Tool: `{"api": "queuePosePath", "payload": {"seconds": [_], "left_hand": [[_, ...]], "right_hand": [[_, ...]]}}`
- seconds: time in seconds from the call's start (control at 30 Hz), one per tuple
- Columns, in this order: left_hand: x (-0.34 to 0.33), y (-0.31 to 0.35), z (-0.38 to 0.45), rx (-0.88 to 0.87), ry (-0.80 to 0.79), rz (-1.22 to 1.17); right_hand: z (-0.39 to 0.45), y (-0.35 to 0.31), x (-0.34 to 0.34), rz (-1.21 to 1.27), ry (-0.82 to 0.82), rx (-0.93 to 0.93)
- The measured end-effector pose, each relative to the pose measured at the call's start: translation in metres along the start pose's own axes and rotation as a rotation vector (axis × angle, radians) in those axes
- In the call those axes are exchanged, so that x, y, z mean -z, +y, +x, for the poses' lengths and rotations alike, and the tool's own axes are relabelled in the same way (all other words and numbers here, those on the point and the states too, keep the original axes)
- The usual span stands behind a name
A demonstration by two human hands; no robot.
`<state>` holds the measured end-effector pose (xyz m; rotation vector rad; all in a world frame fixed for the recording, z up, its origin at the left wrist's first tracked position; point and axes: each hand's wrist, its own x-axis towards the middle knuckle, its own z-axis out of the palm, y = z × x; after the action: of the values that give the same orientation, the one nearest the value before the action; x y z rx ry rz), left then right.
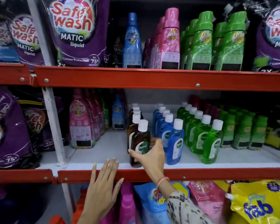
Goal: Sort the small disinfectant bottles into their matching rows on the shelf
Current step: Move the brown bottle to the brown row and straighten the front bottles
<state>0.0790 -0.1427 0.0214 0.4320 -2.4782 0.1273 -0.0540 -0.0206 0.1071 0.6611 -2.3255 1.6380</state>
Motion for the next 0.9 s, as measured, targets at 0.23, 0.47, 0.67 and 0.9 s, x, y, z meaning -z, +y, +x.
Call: {"api": "queuePosePath", "payload": {"seconds": [0.23,0.47,0.67,0.9], "left_hand": [[0.002,0.007,0.002,0.047,0.003,-0.130],[0.043,0.046,0.030,0.313,-0.184,-0.617],[0.058,0.060,0.054,0.409,-0.373,-0.959],[0.047,0.041,0.060,0.506,-0.343,-1.323]], "right_hand": [[0.000,0.004,-0.008,-0.079,-0.028,0.038],[0.000,0.017,0.014,-0.056,-0.229,0.016],[-0.006,0.013,0.020,-0.060,-0.231,0.044],[-0.011,0.017,0.027,0.073,-0.290,0.032]]}}
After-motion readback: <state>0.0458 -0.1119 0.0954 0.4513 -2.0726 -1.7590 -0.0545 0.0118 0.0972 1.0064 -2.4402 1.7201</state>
